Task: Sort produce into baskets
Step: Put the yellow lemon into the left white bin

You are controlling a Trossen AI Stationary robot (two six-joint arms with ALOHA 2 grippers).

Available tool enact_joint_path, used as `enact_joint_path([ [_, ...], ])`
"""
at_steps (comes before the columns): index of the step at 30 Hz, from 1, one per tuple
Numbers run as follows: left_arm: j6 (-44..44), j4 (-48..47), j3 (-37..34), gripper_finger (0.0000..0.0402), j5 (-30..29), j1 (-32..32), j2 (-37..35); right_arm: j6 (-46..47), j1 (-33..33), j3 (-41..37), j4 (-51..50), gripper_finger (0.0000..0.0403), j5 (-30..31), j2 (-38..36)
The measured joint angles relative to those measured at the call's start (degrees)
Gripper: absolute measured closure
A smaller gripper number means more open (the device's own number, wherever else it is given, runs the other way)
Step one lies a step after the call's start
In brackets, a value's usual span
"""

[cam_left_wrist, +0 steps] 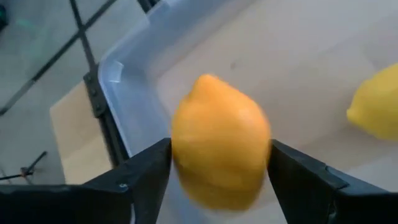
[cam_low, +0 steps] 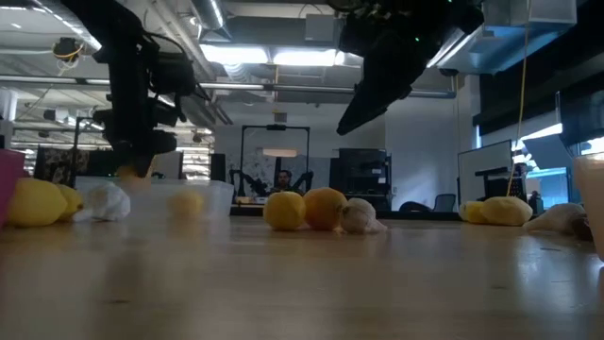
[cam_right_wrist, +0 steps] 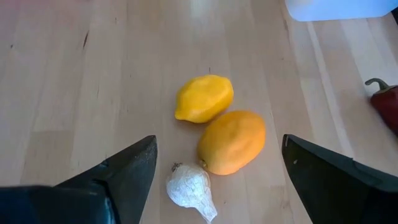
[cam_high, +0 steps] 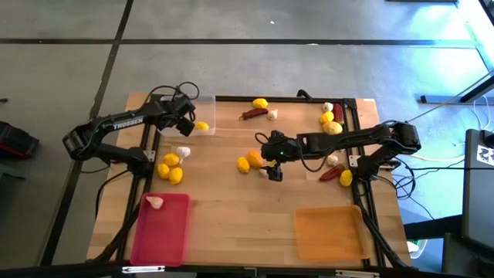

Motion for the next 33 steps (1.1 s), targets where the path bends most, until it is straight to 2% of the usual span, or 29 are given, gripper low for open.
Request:
enact_joint_path([
  [7,1.1,-0.4,0.0,0.0121,0.3,0.8,-0.7,0.0,0.0,0.0,0.0,0.0066,0.0,0.0],
  [13,1.1,-0.4,0.6,0.0123,0.3,-2.2,-4.5,0.0,0.0,0.0,0.0,0.0066,0.0,0.0],
  [17,0.6,0.3,1.9,0.0123,1.7,-6.6,-8.0,0.0,0.0,0.0,0.0,0.0066,0.0,0.0],
  [23,-0.5,9.7,2.2,0.0123,7.0,-15.1,-11.5,1.6,0.0,0.0,-0.1,0.0066,4.1,0.0],
  [33,-6.1,22.7,0.4,0.0123,12.1,-25.4,-8.0,2.3,0.0,0.0,-0.3,0.0066,4.3,0.0],
])
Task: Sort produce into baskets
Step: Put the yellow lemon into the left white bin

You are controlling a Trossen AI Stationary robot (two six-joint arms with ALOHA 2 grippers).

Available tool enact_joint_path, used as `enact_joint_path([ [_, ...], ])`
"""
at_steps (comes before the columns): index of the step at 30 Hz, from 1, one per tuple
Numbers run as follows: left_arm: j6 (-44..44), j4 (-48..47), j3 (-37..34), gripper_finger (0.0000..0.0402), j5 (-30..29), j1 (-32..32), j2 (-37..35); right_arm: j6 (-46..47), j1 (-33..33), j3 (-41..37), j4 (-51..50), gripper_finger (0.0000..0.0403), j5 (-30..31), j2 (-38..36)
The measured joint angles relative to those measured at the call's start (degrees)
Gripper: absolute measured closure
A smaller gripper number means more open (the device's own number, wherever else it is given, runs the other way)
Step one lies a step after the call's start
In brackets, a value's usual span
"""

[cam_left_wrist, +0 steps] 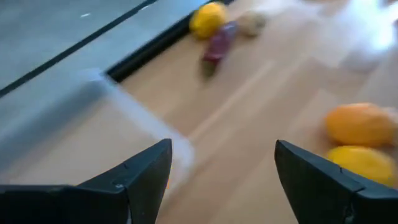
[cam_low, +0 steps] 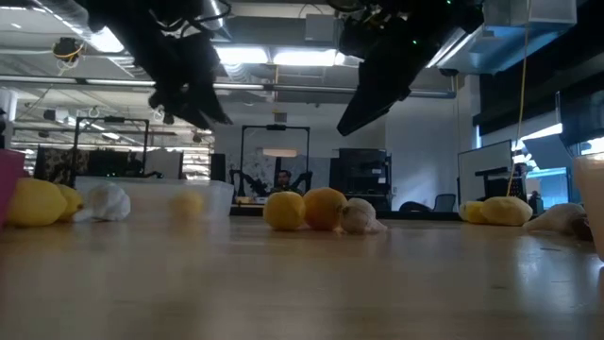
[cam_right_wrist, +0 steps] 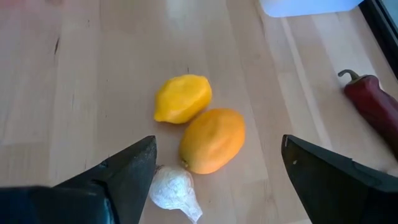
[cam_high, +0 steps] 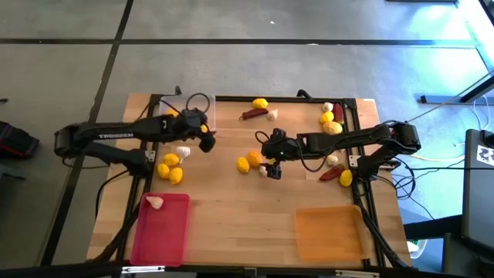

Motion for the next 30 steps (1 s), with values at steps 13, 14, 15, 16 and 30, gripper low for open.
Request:
enact_joint_path([
  [13,-2.9,18.1,-0.6,0.0123,7.0,-9.0,13.5,0.3,0.0,0.0,-1.3,0.0066,-0.7,0.0],
  [14,-3.9,19.0,-0.7,0.0123,7.1,-9.5,14.8,0.4,0.0,0.0,-1.5,0.0066,-1.1,0.0],
  [15,-4.9,19.7,-0.7,0.0123,7.0,-10.0,16.0,0.6,0.0,0.0,-1.6,0.0066,-1.5,0.0],
  [16,-5.7,20.7,-0.7,0.0123,7.0,-10.3,17.4,0.8,0.0,0.0,-1.6,0.0066,-1.9,0.0],
  [30,-10.6,29.1,-0.7,0.0123,7.0,-13.5,31.3,1.6,0.0,0.0,-1.8,0.0066,-2.0,0.0],
])
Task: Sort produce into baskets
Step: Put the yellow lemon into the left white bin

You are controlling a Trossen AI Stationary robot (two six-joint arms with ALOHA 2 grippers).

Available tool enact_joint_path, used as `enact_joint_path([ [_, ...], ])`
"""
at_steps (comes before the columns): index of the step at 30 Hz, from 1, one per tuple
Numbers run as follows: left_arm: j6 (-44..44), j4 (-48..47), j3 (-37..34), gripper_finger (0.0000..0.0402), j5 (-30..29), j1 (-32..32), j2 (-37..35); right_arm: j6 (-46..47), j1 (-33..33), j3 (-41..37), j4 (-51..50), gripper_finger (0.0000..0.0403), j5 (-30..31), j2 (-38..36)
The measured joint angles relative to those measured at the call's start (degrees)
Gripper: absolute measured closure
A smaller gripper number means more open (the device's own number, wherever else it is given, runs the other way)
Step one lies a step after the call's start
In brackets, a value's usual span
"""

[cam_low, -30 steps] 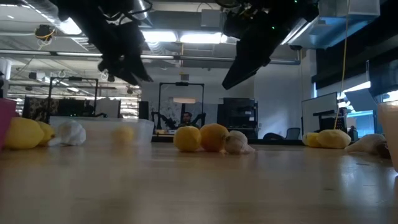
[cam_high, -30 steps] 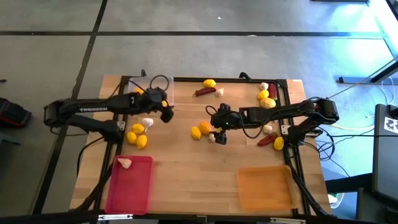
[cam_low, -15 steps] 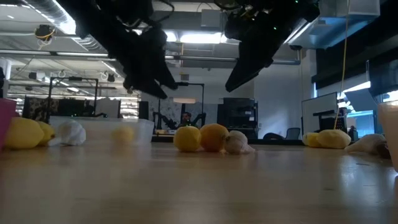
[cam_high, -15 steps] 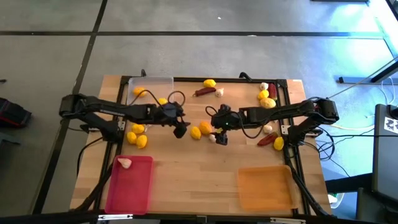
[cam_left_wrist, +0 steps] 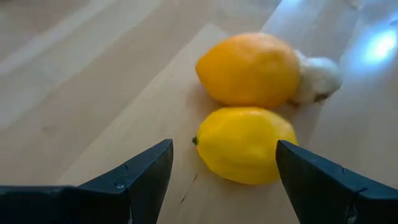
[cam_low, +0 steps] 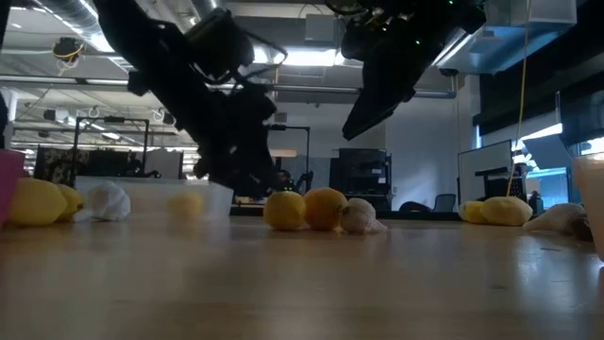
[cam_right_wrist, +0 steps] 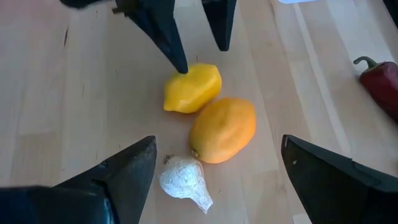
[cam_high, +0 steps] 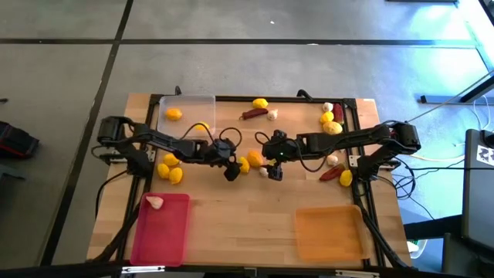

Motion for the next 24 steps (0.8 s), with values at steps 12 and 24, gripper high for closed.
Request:
enact_joint_path([
  [12,2.8,-6.0,-0.1,0.0123,-2.7,1.1,0.5,0.8,0.0,0.0,-1.5,0.0066,0.0,0.0],
  [24,5.0,-2.9,0.0,0.0123,-1.2,-1.0,-5.1,0.7,0.0,0.0,-1.3,0.0066,0.0,0.4],
])
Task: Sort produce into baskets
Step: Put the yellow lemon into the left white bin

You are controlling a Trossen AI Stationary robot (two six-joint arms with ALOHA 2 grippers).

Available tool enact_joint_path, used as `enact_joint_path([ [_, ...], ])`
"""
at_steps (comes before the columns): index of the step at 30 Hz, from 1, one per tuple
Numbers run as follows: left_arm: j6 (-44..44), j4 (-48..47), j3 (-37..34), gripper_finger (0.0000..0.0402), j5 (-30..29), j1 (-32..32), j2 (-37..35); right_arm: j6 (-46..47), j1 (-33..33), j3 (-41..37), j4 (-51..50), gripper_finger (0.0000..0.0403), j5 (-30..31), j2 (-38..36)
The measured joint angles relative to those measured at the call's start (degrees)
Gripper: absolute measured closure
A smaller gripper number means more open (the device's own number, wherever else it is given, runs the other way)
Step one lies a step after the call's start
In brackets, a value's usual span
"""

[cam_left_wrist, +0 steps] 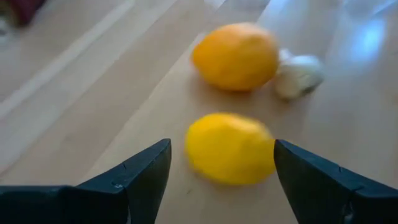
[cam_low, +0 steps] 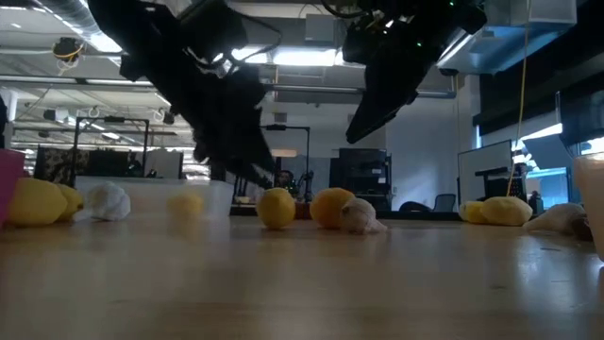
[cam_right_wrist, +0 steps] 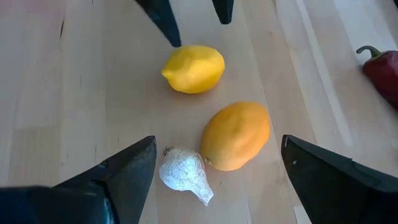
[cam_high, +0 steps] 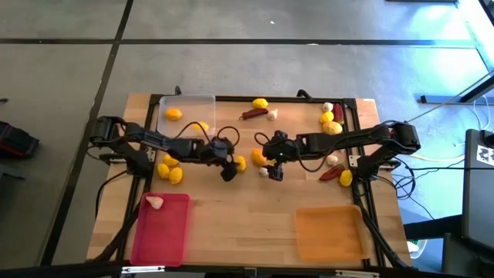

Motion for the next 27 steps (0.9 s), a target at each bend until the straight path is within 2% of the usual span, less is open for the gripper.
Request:
enact_joint_path([
  [5,-0.7,4.9,0.1,0.0123,-1.2,-1.8,3.1,0.2,0.0,0.0,0.0,0.0066,0.0,0.4],
  [9,-2.3,5.4,0.1,0.0123,-4.1,-2.4,5.5,0.3,0.0,0.0,-0.4,0.0066,0.0,0.7],
  [15,-2.3,5.0,0.1,0.0123,-4.4,-1.8,7.7,0.3,0.0,0.0,-0.3,0.0066,0.0,0.7],
  [20,5.2,3.5,0.1,0.0123,-4.0,-0.8,7.7,0.3,0.0,0.0,-0.3,0.0066,0.0,0.7],
  [24,11.9,-2.0,1.1,0.0123,-3.4,0.3,6.2,0.3,0.0,0.0,-0.3,0.0066,0.0,0.7],
  [27,13.0,-6.5,1.9,0.0123,-3.4,0.9,4.3,0.3,0.0,0.0,-0.3,0.0066,0.0,0.7],
])
